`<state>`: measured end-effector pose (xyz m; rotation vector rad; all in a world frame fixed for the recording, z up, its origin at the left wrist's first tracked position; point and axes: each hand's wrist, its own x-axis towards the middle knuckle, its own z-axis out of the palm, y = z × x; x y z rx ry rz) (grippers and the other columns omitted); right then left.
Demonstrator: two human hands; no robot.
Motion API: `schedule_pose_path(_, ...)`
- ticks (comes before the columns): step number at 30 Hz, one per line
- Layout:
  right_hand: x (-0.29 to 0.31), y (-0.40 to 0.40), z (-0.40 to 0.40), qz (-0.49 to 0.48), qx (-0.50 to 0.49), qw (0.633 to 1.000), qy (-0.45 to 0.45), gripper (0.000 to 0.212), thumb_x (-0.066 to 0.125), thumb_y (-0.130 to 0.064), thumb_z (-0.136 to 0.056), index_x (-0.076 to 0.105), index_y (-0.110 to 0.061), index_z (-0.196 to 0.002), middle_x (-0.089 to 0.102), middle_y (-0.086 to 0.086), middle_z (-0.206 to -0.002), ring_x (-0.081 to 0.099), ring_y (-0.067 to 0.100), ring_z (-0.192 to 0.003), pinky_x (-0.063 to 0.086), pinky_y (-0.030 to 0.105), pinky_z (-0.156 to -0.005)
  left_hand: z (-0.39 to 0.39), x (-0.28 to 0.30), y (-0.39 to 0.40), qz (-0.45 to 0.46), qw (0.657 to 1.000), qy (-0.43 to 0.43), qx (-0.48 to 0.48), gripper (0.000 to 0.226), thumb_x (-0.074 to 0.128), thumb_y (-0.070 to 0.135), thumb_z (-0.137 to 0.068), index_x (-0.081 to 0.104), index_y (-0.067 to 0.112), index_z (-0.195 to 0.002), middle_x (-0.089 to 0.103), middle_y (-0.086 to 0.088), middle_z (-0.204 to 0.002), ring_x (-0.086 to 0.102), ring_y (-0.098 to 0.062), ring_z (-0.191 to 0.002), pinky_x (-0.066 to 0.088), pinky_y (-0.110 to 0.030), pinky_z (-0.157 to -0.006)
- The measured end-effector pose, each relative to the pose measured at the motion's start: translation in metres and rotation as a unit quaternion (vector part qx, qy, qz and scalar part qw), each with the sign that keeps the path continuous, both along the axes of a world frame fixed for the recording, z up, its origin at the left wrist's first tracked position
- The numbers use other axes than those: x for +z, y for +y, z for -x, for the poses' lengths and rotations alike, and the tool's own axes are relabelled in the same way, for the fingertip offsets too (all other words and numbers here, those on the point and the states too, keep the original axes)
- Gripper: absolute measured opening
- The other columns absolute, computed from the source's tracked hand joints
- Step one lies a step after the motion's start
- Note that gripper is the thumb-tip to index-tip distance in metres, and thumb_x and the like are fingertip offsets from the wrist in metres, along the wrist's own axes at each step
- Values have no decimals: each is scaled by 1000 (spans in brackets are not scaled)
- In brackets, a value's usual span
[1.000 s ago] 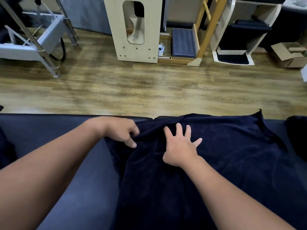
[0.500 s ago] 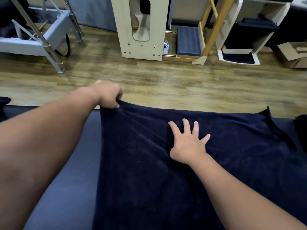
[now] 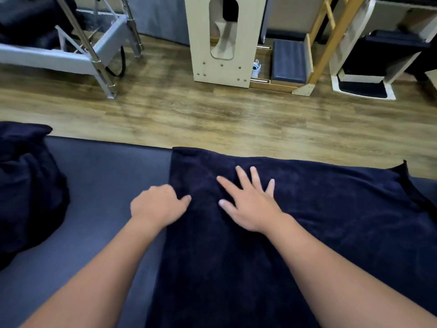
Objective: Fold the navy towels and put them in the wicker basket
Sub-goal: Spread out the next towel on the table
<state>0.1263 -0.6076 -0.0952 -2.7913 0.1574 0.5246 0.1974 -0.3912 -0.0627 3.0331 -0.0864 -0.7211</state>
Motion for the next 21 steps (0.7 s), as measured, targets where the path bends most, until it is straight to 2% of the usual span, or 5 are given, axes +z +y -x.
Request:
schedule_pose_path(5,-6,37,-28,55,-45,996,44,73,27,-72,-97,-12,-48,-154,-25,9,-165,-24,45,-148,-5,81,-106,44,-5,23,146,983,80,79,44,63,51,-92,44,18,-69,58,-2,-81,59,-29,-83,45,-34,-68)
schedule_pose_path(9,2,67,-52,40,63,997,-13,69,46,-38,-104,3,-36,-158,-16,13,-167,-14,43,-151,9,74,-114,69,-13,39,327,914,76,226,43,71,48,-85,47,15,-70,55,2,-68,52,-19,-64,40,-33,-60)
schedule_pose_path(14,11,100,-62,87,265,959,-53,65,44,-21,-100,23,-61,-147,20,9,-152,26,37,-132,36,56,-97,104,-20,78,348,886,215,220,54,81,50,-54,74,11,-90,77,-7,-87,74,-28,-79,60,-55,-78)
schedule_pose_path(18,28,119,-77,115,265,954,-81,29,49,-13,-95,60,-27,-118,32,4,-103,43,29,-95,37,42,-71,127,-15,93,488,793,240,275,43,81,18,-69,72,9,-110,77,-8,-106,73,-29,-102,55,-53,-97)
schedule_pose_path(21,36,128,-87,122,229,960,-109,23,53,-5,-90,53,-14,-110,44,6,-97,60,34,-88,33,37,-59,143,-13,98,454,812,261,258,45,87,16,-71,69,15,-113,77,3,-106,72,-13,-101,56,-36,-98)
